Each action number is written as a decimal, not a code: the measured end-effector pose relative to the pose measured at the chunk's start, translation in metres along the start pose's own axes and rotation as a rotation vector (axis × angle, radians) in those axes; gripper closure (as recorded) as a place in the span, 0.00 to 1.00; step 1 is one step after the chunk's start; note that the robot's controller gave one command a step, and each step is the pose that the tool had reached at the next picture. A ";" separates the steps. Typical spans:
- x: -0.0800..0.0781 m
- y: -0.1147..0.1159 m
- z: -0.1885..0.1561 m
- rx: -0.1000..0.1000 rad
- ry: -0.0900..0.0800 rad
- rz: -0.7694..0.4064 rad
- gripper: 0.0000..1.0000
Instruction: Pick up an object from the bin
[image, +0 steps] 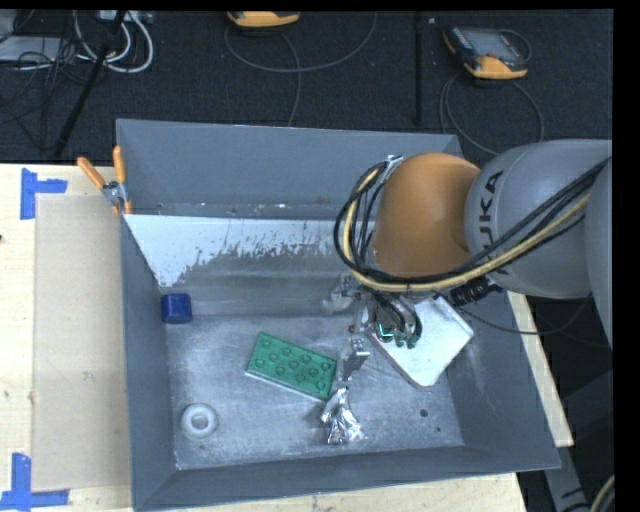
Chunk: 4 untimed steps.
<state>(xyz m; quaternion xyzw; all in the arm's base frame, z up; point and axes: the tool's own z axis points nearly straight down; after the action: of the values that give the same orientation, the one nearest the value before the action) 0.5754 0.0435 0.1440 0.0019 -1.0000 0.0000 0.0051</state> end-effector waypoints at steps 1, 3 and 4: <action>0.010 0.037 0.070 0.000 -0.014 0.222 0.00; 0.021 0.033 0.045 -0.002 -0.007 0.557 0.00; 0.023 0.043 0.069 -0.008 -0.014 0.820 0.00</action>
Offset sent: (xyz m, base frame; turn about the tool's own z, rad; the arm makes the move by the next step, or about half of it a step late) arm -0.0136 0.0373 -0.0740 0.2214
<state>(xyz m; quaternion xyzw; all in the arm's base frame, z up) 0.5518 0.0867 0.0749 -0.3970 -0.9178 -0.0016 -0.0020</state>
